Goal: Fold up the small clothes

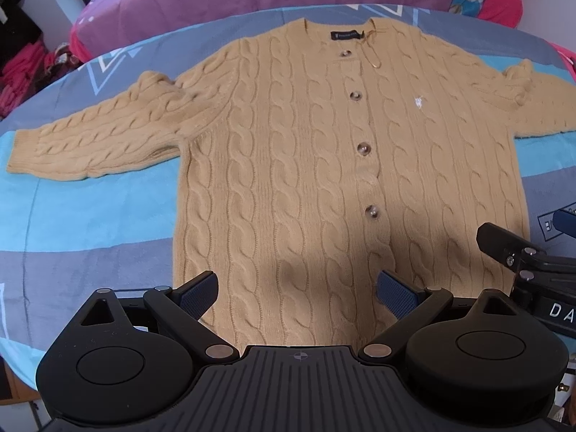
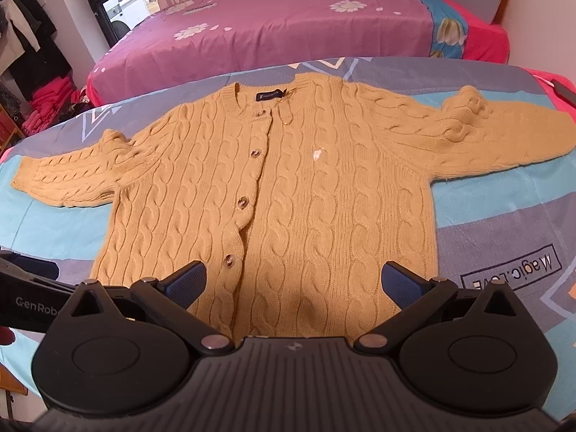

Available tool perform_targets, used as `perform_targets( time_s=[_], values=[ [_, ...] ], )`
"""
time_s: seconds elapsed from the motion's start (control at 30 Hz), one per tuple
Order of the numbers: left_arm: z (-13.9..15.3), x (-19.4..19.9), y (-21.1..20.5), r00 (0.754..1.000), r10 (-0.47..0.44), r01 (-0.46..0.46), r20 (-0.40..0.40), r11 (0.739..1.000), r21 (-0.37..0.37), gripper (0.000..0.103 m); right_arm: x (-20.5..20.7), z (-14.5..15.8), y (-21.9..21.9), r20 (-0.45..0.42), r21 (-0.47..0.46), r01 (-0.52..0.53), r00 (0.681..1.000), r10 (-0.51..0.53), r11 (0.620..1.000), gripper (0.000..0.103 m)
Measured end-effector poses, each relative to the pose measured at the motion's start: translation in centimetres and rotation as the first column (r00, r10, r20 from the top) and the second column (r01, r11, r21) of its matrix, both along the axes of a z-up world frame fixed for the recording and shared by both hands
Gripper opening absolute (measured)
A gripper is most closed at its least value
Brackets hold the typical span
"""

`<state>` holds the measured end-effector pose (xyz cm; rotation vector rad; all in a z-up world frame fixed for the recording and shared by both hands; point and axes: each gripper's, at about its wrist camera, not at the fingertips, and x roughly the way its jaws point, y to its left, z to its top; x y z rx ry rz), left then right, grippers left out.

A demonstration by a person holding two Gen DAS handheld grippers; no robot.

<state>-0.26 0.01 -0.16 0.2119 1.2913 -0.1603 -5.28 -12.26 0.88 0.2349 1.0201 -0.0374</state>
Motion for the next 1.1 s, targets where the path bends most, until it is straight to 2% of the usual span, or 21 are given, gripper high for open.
perform_targets(
  time_s=[0.13,0.27,0.4,0.63,0.77,0.87,0.97,1.1],
  values=[
    [-0.2,0.2,0.0,1.0,0.014,-0.014,-0.008,1.0,-0.006,0.103,0.4,-0.1,-0.3,0.01,0.028,-0.022,1.0,0.021,0.999,0.103],
    [-0.4,0.5,0.3,0.999,0.035,-0.035,-0.017,0.999,-0.033,0.103,1.1,-1.3,-2.5,0.003,0.157,0.006,1.0,-0.007,0.988,0.103],
    [-0.7,1.0,0.5,0.998,0.059,-0.061,-0.025,0.995,-0.073,0.103,1.9,-3.1,-6.3,-0.019,0.232,0.111,0.994,-0.11,0.966,0.103],
    [-1.8,2.3,0.1,0.993,0.098,-0.103,-0.066,0.992,-0.073,0.103,2.7,-5.9,-14.6,0.002,0.222,0.306,0.949,-0.315,0.926,0.103],
    [-2.5,3.0,-0.4,0.989,0.114,-0.12,-0.089,0.99,-0.069,0.103,3.0,-7.5,-21.2,0.002,0.237,0.454,0.884,-0.468,0.859,0.099],
    [-3.1,3.6,-0.7,0.986,0.127,-0.133,-0.108,0.99,-0.055,0.103,3.0,-8.8,-26.4,-0.004,0.283,0.561,0.812,-0.584,0.778,0.097],
    [-3.8,3.9,-1.1,0.982,0.137,-0.142,-0.128,0.989,-0.029,0.103,2.8,-10.4,-30.8,-0.02,0.338,0.648,0.73,-0.683,0.682,0.092],
    [-4.3,4.3,-1.5,0.977,0.154,-0.157,-0.147,0.987,-0.014,0.103,3.0,-12.7,-35.5,-0.058,0.401,0.729,0.625,-0.778,0.555,0.072]
  ],
)
